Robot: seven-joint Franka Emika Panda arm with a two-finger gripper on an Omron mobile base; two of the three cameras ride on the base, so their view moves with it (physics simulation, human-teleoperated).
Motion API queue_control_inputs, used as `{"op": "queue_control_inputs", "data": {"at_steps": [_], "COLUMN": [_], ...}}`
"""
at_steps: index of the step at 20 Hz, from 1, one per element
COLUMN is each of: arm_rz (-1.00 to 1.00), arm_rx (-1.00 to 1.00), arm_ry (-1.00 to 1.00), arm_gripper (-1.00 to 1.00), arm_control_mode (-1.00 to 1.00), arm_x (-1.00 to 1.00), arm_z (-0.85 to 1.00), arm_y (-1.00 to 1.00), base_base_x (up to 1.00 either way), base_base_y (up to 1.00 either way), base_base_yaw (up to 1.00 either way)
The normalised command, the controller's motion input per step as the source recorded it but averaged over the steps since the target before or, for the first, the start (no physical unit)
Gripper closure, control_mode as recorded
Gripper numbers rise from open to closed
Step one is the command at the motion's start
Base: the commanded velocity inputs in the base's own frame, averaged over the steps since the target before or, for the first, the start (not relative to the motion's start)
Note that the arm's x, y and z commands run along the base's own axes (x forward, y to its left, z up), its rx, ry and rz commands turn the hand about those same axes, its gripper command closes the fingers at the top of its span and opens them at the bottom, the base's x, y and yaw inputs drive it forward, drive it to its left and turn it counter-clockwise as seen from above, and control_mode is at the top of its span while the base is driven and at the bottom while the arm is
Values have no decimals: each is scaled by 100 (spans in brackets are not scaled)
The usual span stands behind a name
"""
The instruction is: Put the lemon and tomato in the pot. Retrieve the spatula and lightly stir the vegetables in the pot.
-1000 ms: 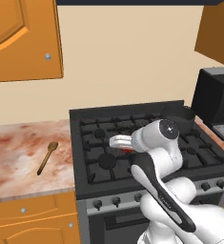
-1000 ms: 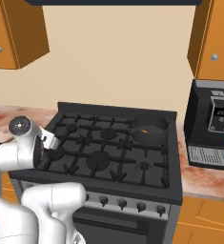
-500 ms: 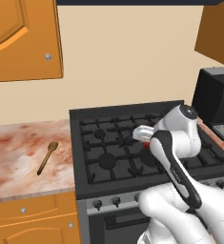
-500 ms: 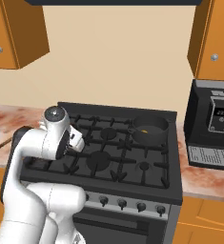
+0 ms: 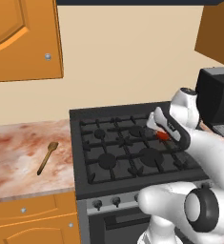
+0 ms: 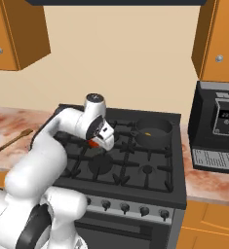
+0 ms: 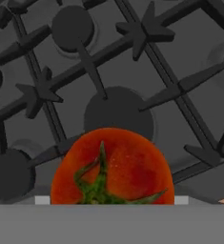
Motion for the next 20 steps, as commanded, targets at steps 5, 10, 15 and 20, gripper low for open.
{"op": "queue_control_inputs", "data": {"at_steps": [5, 10, 15, 20], "arm_rz": [-14, -9, -2, 0], "arm_rx": [-2, 0, -7, -13], "arm_ry": [28, 7, -2, -10], "arm_gripper": [100, 100, 100, 100], "arm_control_mode": [-100, -100, -100, -100], "arm_x": [87, 68, 19, -6], "arm_z": [-3, -24, -10, -7], "arm_y": [-63, -57, -30, -5], "base_base_x": [0, 0, 0, 0], "base_base_y": [0, 0, 0, 0], "base_base_yaw": [0, 0, 0, 0]}}
